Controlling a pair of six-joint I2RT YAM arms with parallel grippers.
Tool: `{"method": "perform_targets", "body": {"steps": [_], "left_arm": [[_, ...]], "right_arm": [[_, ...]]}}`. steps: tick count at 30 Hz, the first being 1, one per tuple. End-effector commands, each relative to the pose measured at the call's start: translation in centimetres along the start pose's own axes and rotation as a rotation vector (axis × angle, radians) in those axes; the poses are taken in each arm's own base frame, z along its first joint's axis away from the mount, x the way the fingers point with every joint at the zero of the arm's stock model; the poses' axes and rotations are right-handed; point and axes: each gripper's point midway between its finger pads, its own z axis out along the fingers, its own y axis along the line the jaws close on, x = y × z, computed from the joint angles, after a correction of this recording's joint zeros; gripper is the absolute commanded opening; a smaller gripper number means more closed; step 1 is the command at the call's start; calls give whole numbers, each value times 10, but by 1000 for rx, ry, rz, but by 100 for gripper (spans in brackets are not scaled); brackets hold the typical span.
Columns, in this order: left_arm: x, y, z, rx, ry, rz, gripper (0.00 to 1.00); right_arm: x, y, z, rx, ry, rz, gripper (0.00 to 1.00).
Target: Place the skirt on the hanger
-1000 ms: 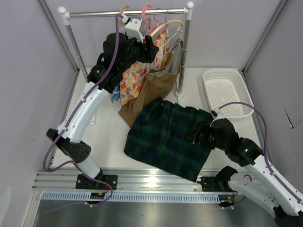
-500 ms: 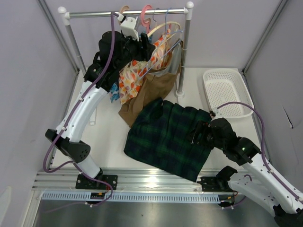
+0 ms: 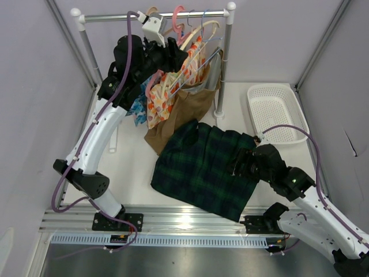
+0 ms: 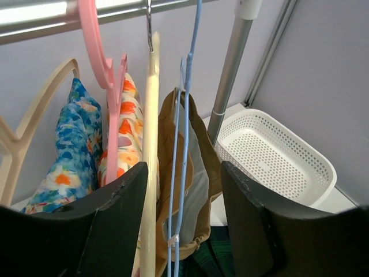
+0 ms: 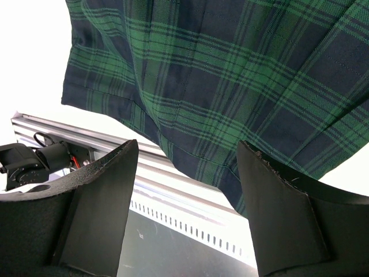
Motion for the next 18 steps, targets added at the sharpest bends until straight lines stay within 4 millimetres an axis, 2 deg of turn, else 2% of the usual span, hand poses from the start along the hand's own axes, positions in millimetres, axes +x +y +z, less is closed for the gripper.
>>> {"method": "perform_targets", "body": {"steps": [1,8,15,18], "left_arm": [[-16,5,1,14,-32,-28,59],[1,8,11,19,10,-41,57],[-8,5,7,32,-15,-35,58],[-6,6,10,30,3,-32,58]], "right_arm": [[-1,5,-1,-31,-15,15,74],[2,0,-3,-26,-16,25,74],[2,0,-2,-30,-17,26,74],[4,-1,-1,-29,-10,28,74]]}}
